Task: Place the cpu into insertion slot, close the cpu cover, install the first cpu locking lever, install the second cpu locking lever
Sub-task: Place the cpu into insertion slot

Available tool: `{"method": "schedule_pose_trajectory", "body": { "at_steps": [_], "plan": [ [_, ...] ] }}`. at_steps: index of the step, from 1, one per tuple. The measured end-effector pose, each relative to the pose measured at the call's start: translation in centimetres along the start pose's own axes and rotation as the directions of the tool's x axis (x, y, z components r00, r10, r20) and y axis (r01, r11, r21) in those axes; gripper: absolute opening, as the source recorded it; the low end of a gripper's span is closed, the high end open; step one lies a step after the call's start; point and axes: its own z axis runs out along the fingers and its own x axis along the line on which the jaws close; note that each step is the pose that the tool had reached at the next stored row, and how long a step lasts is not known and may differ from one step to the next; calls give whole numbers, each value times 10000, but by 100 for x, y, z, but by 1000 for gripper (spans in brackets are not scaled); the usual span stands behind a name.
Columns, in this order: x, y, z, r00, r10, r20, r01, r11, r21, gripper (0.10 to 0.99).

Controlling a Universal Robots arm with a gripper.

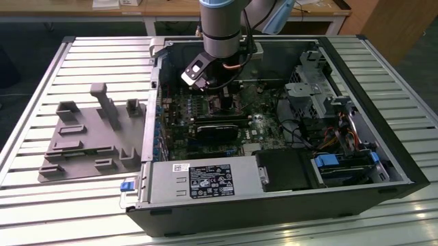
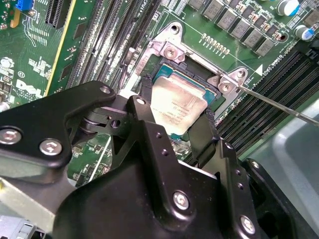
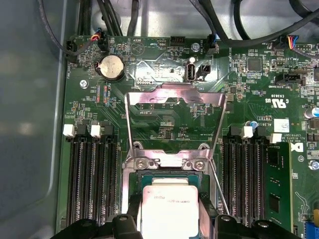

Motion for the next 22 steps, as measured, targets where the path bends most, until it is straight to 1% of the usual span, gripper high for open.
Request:
{"method": "schedule_pose_trajectory", "body": {
  "at_steps": [8,9,10,17,20,22],
  "plan": [
    [0,0,1,10000,0,0,0,10000,0,537],
    [0,0,1,10000,0,-1,0,10000,-1,549],
    [0,0,1,10000,0,0,0,10000,-1,612],
    [0,0,0,10000,0,-1,0,10000,-1,612],
    [0,2,-24,10000,1,-1,-1,10000,0,612],
    [0,5,-57,10000,1,-1,-1,10000,-1,612]
  ]
}}
